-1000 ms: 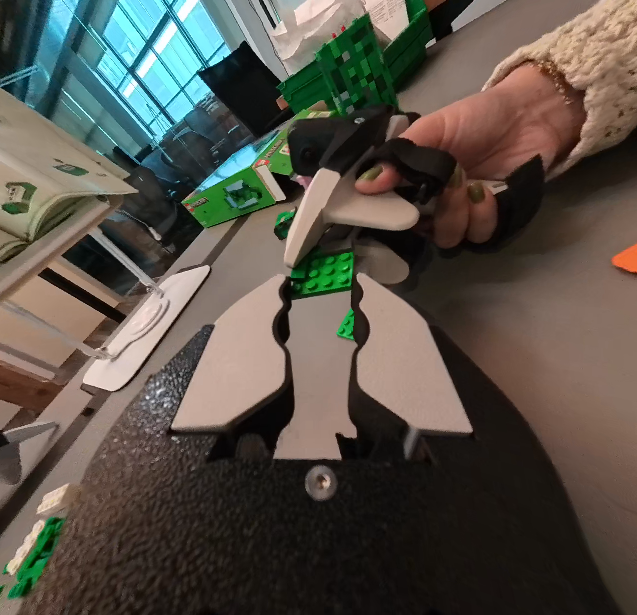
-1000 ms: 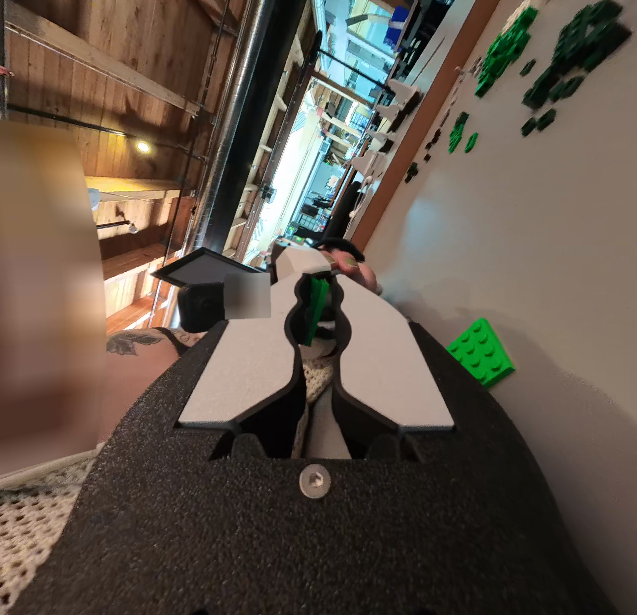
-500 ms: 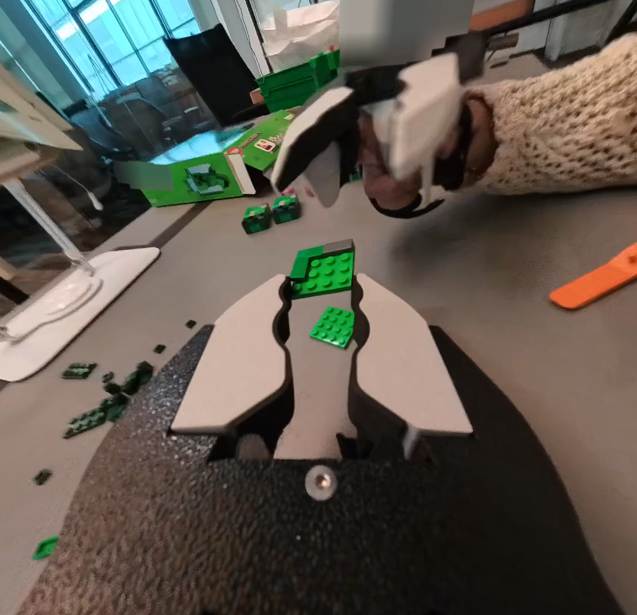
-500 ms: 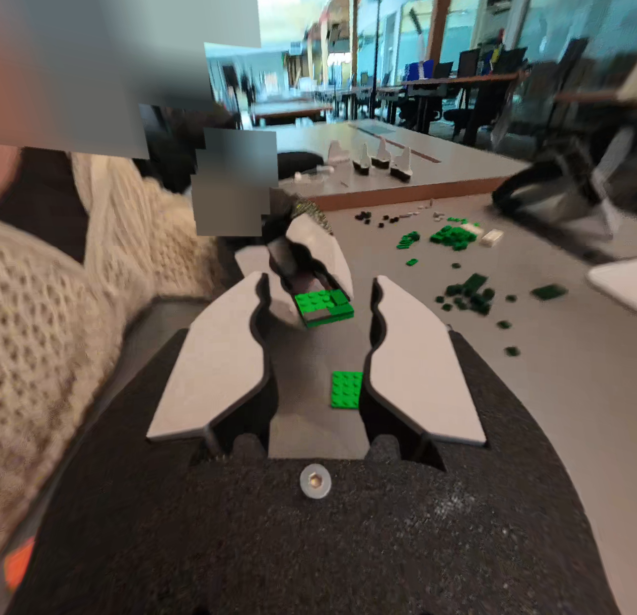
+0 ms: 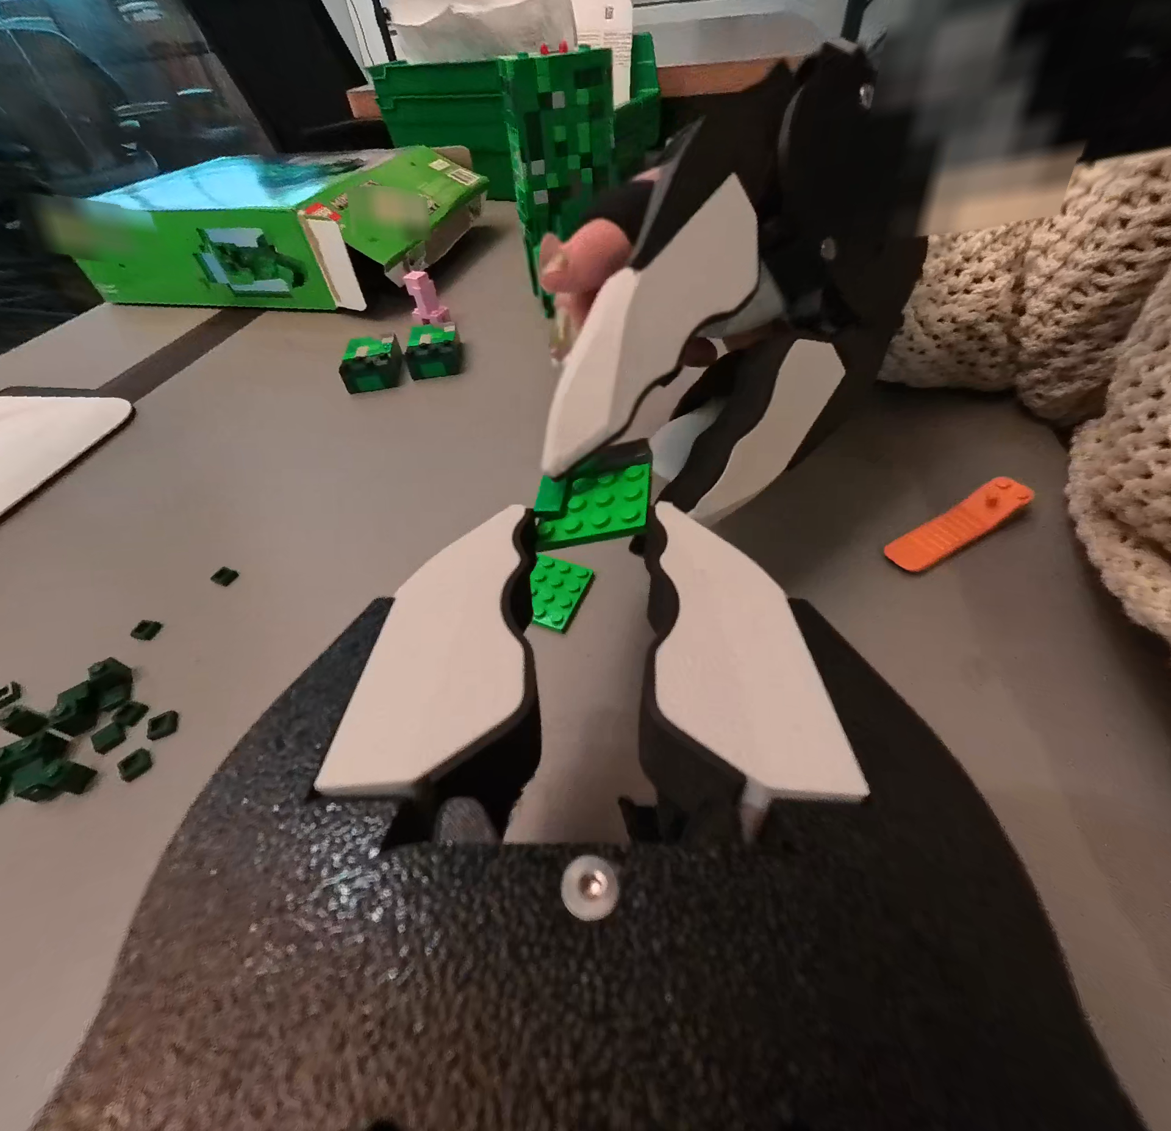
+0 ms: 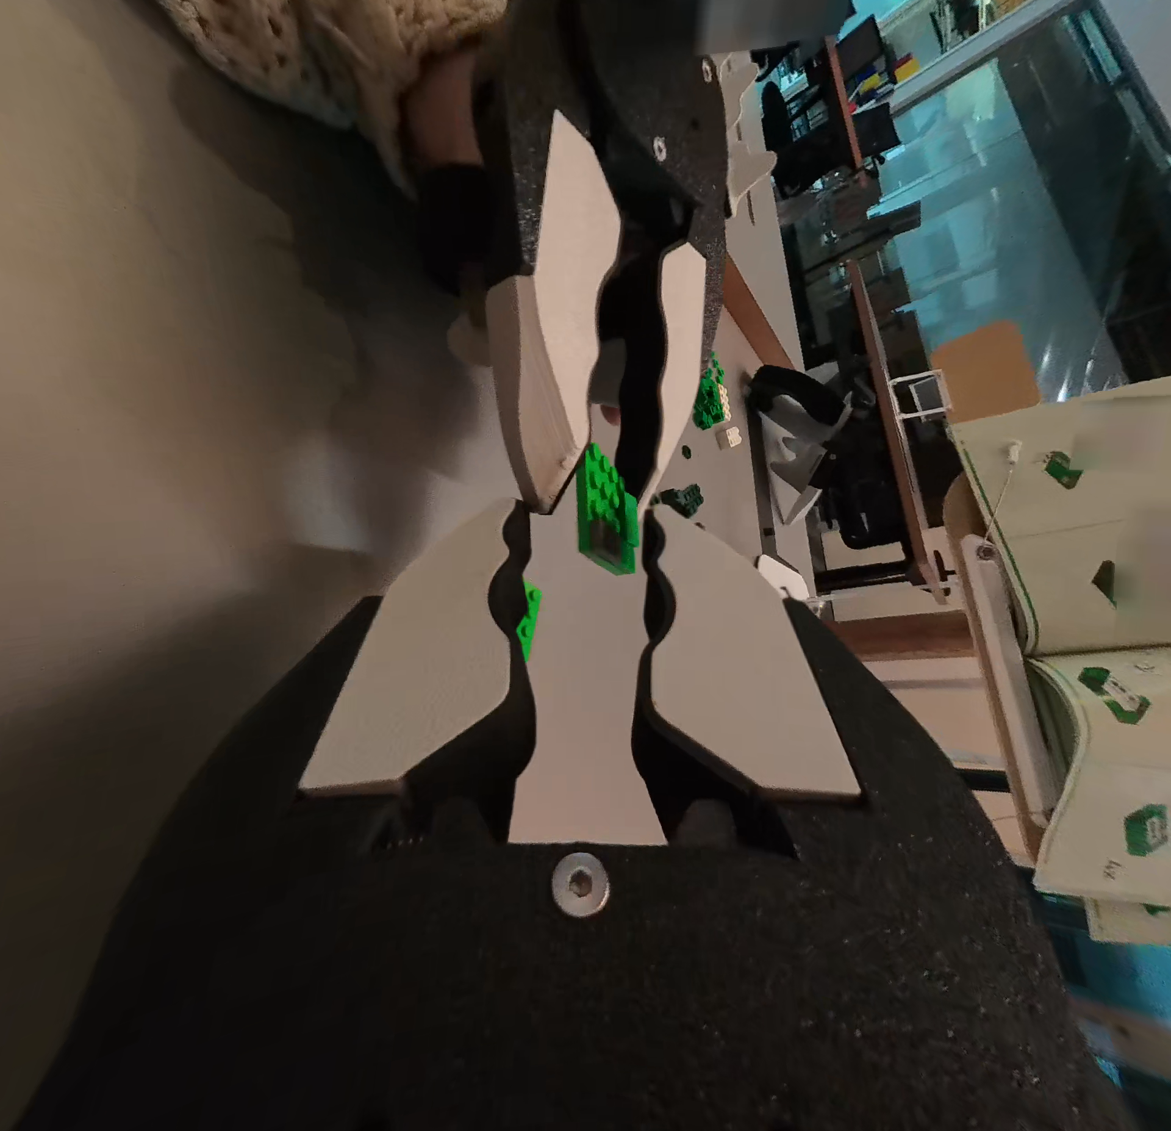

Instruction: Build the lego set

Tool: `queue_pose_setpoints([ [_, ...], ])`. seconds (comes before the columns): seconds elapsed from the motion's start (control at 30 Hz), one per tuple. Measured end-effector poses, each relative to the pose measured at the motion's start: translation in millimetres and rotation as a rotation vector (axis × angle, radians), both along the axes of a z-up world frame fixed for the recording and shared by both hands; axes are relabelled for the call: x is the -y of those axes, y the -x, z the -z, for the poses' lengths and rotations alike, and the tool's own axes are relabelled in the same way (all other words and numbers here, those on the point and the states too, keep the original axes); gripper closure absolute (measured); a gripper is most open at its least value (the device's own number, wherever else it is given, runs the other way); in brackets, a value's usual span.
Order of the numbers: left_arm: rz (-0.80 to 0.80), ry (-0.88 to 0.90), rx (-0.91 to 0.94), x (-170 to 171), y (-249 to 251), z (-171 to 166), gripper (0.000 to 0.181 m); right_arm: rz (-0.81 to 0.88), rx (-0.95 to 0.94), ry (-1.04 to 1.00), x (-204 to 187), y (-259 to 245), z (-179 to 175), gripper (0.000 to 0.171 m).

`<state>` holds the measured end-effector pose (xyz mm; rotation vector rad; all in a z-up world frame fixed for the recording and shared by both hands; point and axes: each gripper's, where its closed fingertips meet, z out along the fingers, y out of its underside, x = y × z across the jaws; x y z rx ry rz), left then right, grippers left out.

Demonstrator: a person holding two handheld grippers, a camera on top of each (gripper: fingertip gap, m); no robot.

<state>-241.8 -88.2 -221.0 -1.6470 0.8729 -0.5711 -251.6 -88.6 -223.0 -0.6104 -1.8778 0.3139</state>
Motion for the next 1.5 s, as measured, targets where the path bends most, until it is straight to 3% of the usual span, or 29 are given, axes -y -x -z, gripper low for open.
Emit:
queue_pose_setpoints([
  [0.1,0.001,0.025,0.016,-1,1,0,0.147,0.01,0.0,-0.029,-1,2,2,0.143],
  [0.4,0.023,0.029,-0.026,2,-3,6,0.147,0.003,0.013,-0.076,-4,1,6,0.136],
  [0.8,0.05,0.024,-0.027,5,-5,5,0.149,-0.007,0.03,-0.125,-3,0,8,0.156],
  [0.83,0.048,0.016,-0.024,5,-5,5,0.16,-0.01,0.035,-0.121,-2,0,8,0.162],
  [1.0,0.027,-0.021,-0.043,3,-5,4,0.16,0.001,0.023,-0.077,-5,0,7,0.163],
  [1.2,-0.069,-0.19,-0.114,-6,1,-1,0.141,0.042,0.013,-0.054,-15,-1,9,0.163],
  [1.3,-0.092,-0.31,-0.229,-8,5,2,0.148,0.058,-0.009,-0.073,-21,-2,8,0.163],
  [1.37,-0.091,-0.328,-0.255,-7,3,4,0.149,0.075,-0.048,-0.126,-26,-2,4,0.163],
  [1.5,-0.094,-0.215,-0.089,-7,0,-6,0.139,0.081,-0.166,-0.33,-32,-3,-8,0.164],
])
